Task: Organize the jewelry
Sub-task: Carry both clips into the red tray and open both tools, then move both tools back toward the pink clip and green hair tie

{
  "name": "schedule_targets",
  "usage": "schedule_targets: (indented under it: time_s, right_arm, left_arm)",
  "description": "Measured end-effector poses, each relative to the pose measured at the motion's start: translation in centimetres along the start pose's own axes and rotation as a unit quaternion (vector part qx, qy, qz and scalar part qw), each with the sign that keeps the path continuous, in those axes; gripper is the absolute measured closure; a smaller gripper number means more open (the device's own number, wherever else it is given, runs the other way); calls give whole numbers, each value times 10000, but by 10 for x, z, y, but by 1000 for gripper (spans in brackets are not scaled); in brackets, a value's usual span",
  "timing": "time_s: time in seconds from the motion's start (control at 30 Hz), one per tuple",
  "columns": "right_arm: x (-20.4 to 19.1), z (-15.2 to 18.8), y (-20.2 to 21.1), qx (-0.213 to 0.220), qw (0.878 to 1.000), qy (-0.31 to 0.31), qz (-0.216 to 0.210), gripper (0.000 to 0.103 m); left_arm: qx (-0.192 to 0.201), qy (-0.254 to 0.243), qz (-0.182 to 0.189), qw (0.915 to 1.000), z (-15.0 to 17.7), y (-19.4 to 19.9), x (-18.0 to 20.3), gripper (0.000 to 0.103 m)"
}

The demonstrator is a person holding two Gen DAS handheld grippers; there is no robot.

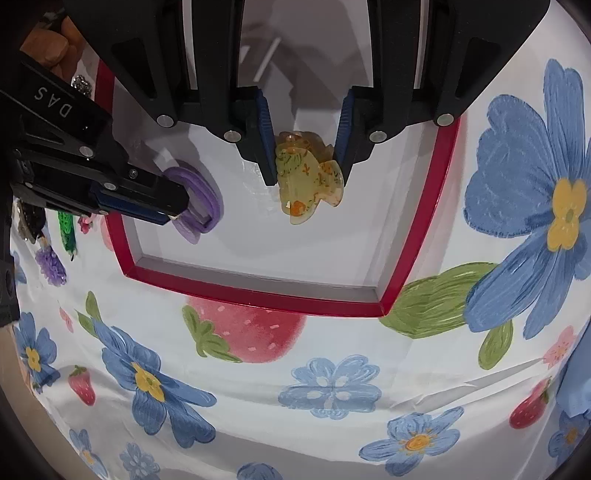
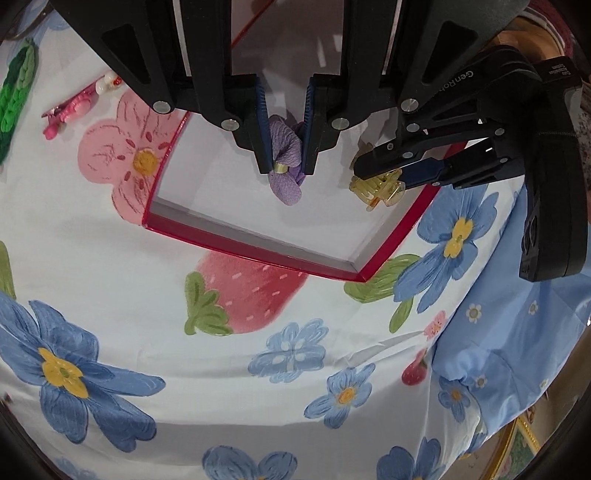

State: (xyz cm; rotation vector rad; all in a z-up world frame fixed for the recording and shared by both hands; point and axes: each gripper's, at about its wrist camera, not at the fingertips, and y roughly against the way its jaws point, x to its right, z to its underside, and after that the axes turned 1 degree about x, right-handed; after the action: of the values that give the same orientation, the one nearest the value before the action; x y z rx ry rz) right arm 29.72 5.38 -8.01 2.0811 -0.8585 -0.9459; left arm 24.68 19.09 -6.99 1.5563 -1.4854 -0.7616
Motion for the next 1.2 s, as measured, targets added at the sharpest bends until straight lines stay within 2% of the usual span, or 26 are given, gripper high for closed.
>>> schedule_targets:
  time_s: [0.2, 0.33, 0.6, 0.83, 1.2]
  right_arm:
    - [-3, -2, -2, -40, 10000, 90, 1, 82]
    - [-3, -2, 0, -30, 10000, 61, -48, 73]
    - [2, 1, 31, 292, 9994, -107, -146, 73]
    - [26, 17, 75, 650, 9969, -433, -86, 71]
    - [81, 57, 133, 896, 9906, -972, 358, 71]
  left_arm:
    - [29, -67, -85, 9999, 0, 1, 2, 71]
    - [76, -61, -173, 9998, 0, 4, 3, 65]
    - [217, 181, -165, 9995, 9, 25, -4, 58]
    - [457, 384, 177, 9981, 20, 54, 12, 52]
    - [665, 126, 597, 9959, 28, 82, 67, 51]
